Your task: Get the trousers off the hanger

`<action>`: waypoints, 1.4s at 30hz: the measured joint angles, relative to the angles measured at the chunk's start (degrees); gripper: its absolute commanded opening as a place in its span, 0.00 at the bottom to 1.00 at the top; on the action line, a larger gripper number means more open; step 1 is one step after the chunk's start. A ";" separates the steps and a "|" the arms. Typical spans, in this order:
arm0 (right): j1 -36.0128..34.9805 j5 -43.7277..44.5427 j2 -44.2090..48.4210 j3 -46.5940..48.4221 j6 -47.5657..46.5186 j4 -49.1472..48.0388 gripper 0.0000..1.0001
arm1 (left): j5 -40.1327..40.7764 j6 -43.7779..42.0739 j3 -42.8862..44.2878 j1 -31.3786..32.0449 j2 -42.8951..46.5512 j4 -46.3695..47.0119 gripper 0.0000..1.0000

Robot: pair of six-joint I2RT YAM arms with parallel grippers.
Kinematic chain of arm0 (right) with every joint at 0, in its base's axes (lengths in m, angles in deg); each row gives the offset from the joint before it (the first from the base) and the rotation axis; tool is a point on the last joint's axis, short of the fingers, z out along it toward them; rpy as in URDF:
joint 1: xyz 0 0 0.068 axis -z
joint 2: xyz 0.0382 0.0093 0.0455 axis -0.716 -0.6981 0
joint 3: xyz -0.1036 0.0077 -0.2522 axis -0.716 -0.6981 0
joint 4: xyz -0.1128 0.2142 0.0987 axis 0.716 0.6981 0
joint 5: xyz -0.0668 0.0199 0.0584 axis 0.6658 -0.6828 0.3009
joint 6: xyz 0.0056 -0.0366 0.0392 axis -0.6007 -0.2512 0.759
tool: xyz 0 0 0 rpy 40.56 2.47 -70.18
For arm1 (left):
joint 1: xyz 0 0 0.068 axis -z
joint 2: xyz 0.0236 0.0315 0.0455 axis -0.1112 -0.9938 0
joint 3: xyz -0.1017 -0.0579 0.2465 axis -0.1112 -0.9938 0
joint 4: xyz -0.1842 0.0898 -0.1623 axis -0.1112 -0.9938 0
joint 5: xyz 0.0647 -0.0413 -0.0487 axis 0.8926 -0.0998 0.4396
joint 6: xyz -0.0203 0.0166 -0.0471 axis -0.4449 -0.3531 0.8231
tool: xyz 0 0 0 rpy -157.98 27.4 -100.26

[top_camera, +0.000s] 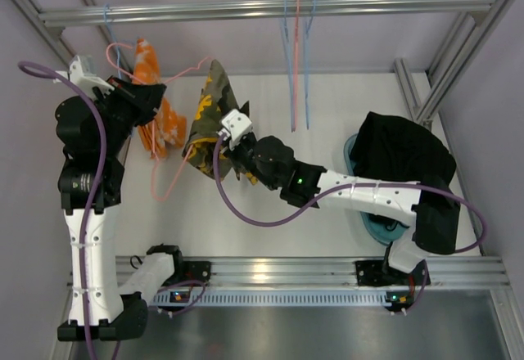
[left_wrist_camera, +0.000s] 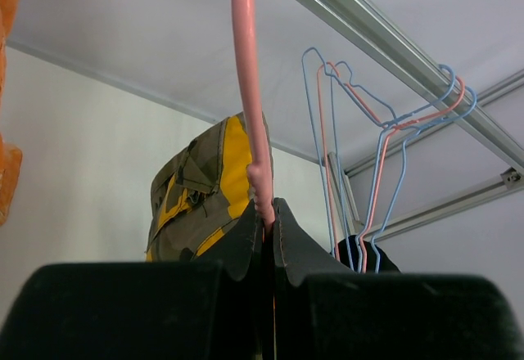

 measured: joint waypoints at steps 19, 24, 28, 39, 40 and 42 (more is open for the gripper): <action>2.40 -3.50 1.79 0.85 -2.29 4.26 0.00 | -0.79 0.09 -4.66 0.00 0.39 1.73 0.00; 2.54 -3.63 1.86 0.96 -3.28 4.33 0.00 | -1.03 0.37 -5.03 0.00 0.39 2.08 0.00; 2.64 -3.63 2.08 0.96 -3.91 4.35 0.00 | -1.01 0.37 -5.03 0.00 0.39 2.12 0.00; 3.41 -4.57 3.78 3.37 -5.27 5.88 0.00 | -1.68 0.42 -8.13 0.00 1.97 4.70 0.00; 3.45 -4.83 3.78 4.07 -5.33 6.12 0.00 | -1.88 0.37 -8.79 0.00 2.19 5.07 0.00; 3.61 -5.22 3.78 5.90 -5.33 7.06 0.00 | -2.12 0.33 -9.79 0.00 2.40 5.46 0.00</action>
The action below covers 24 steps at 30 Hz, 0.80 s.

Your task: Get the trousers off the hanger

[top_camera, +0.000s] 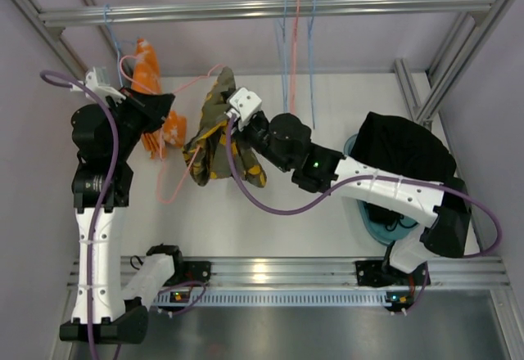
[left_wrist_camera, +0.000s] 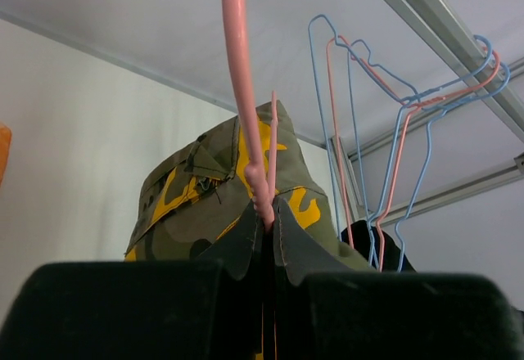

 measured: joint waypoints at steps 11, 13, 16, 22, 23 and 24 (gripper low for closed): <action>0.24 -2.64 1.55 8.87 3.15 2.73 0.00 | -0.83 -1.81 -6.16 0.00 0.98 1.66 0.00; 0.02 -3.52 3.19 8.87 3.56 3.30 0.00 | -0.85 -1.92 -7.39 0.00 0.96 1.77 0.00; -0.37 -4.66 5.55 8.85 3.78 4.07 0.00 | -1.03 -2.16 -9.05 0.04 0.98 1.49 0.00; -1.14 -5.64 9.42 8.87 4.04 3.87 0.00 | -0.13 -3.74 -14.64 0.66 0.68 0.61 0.00; -1.14 -5.64 10.03 8.87 4.02 3.82 0.00 | 0.24 -4.11 -15.54 0.83 0.59 0.35 0.00; -1.14 -5.64 10.60 8.87 4.00 3.82 0.00 | 0.72 -4.42 -16.20 1.20 0.55 0.17 0.00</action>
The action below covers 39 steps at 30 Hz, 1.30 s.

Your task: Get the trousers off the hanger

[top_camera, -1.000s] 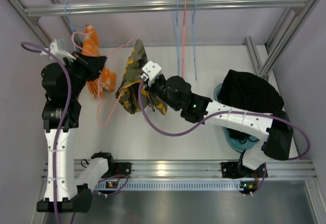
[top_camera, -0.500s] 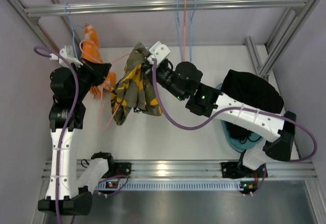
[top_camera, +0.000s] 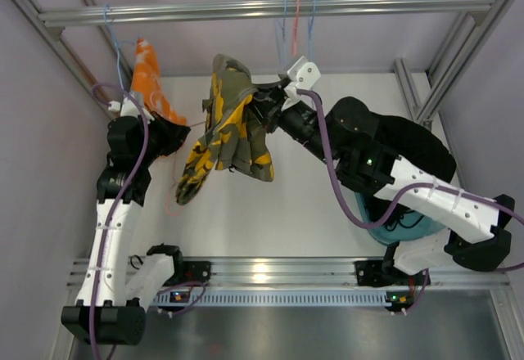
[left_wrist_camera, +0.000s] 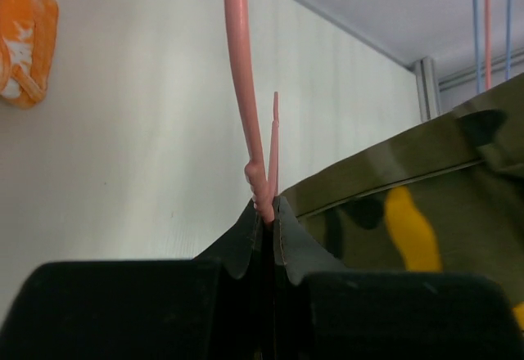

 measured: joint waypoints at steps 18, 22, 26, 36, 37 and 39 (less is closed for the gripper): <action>0.39 -18.34 26.05 -7.56 -7.19 20.33 0.00 | 4.76 -6.47 -2.12 6.58 -0.76 -0.68 0.00; 3.93 -20.83 33.05 -10.45 -7.78 28.24 0.00 | 5.05 -8.85 -1.38 6.93 -1.11 -0.79 0.00; 13.25 -23.50 38.05 -12.59 -5.16 33.57 0.00 | 5.25 -10.82 -0.90 7.04 -1.11 -0.83 0.00; 38.69 -23.89 49.92 -13.11 4.57 36.39 0.00 | 5.55 -12.00 0.02 7.08 -4.70 -1.09 0.00; 40.19 -23.32 50.64 -12.76 5.16 36.41 0.00 | 5.55 -12.00 0.35 7.13 -5.16 -1.09 0.00; 43.32 -21.03 51.69 -11.69 6.23 36.57 0.00 | 5.55 -12.00 0.85 7.28 -5.70 -1.11 0.00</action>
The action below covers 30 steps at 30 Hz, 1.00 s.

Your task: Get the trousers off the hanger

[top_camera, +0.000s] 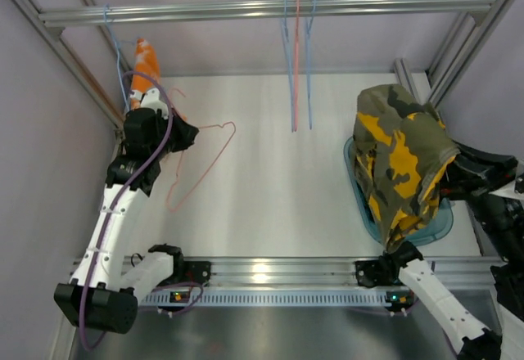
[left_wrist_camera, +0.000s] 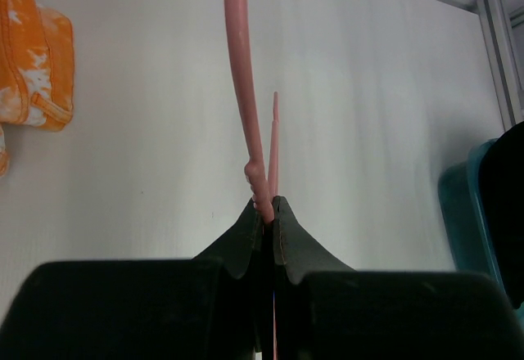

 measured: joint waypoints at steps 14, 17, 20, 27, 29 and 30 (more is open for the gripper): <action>18.69 24.22 1.29 7.13 1.03 7.48 0.00 | -0.02 0.20 0.85 0.79 0.44 0.00 0.00; 20.46 28.11 1.49 6.51 -0.26 8.98 0.00 | -0.02 0.57 0.85 0.79 0.74 0.02 0.00; 22.43 32.70 1.64 4.90 -1.33 11.13 0.00 | -0.02 0.81 0.85 0.81 1.03 0.00 0.00; 23.78 39.08 1.62 -0.59 -2.89 12.90 0.00 | -0.11 1.27 0.85 0.83 2.10 0.02 0.00; 23.87 40.26 1.57 -3.67 -2.84 12.46 0.00 | -0.31 1.60 0.85 0.83 2.25 0.02 0.00; 23.87 40.68 1.38 -5.51 -2.78 12.07 0.00 | -0.57 1.66 0.85 0.83 2.25 0.02 0.00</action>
